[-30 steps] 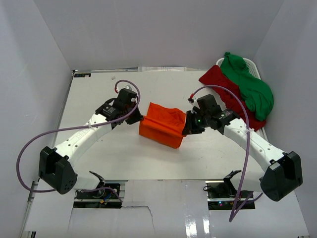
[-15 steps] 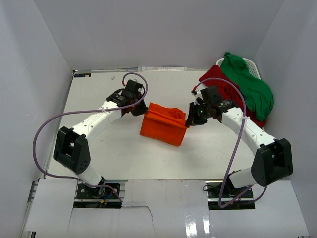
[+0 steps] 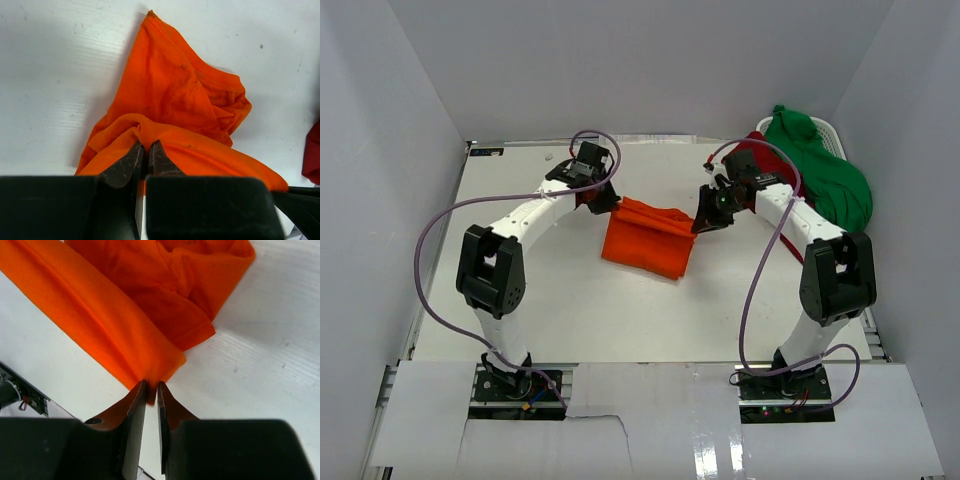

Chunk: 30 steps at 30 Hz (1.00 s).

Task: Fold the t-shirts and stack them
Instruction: Fold the long partially folded tshirt into a neat square

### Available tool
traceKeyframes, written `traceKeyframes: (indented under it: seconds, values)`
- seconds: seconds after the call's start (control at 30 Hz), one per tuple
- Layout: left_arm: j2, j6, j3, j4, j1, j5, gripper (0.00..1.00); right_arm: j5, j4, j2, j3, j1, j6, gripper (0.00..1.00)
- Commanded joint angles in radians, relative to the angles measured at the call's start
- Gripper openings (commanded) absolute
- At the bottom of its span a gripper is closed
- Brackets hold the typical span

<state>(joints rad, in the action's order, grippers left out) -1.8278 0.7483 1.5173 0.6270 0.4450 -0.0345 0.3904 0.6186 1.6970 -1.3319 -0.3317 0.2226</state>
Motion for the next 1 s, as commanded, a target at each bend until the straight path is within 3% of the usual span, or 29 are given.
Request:
traceKeyframes:
  seconds: [0.0, 0.1, 0.17, 0.2, 0.27, 0.3, 0.33, 0.47, 0.6, 0.77, 0.97]
  values:
    - [-0.037, -0.023, 0.07, -0.007, -0.032, -0.022, 0.14, 0.018, 0.012, 0.053, -0.078, 0.031, -0.035, 0.22]
    - [-0.108, -0.017, 0.116, -0.018, -0.037, -0.028, 0.25, -0.034, 0.004, 0.101, -0.116, 0.039, -0.016, 0.34]
    - [-0.14, -0.007, 0.154, -0.044, -0.038, -0.05, 0.45, -0.082, -0.02, 0.127, -0.151, 0.043, 0.003, 0.38]
    - [-0.175, 0.006, 0.17, -0.053, -0.04, -0.08, 0.66, -0.096, -0.039, 0.133, -0.162, 0.043, 0.012, 0.4]
    - [-0.211, 0.008, 0.243, -0.084, -0.04, -0.09, 0.77, -0.149, -0.078, 0.142, -0.203, 0.043, 0.037, 0.41]
    - [-0.255, 0.01, 0.282, -0.085, -0.042, -0.1, 0.91, -0.169, -0.088, 0.141, -0.216, 0.045, 0.043, 0.41]
    - [-0.277, -0.004, 0.325, -0.084, -0.04, -0.1, 0.98, -0.182, -0.101, 0.135, -0.222, 0.043, 0.052, 0.41]
    - [-0.343, -0.038, 0.547, -0.081, -0.042, -0.087, 0.98, -0.151, -0.152, 0.079, -0.202, 0.036, 0.073, 0.41]
    - [-0.305, -0.069, 0.574, -0.088, -0.042, -0.065, 0.98, -0.125, -0.131, 0.073, -0.188, 0.026, 0.049, 0.42]
    - [-0.115, -0.083, 0.407, -0.09, -0.042, -0.094, 0.98, -0.036, -0.152, 0.105, -0.193, 0.008, 0.001, 0.43]
    - [0.148, -0.089, 0.075, -0.093, -0.045, -0.113, 0.98, 0.226, -0.23, 0.164, -0.178, -0.038, 0.024, 0.4]
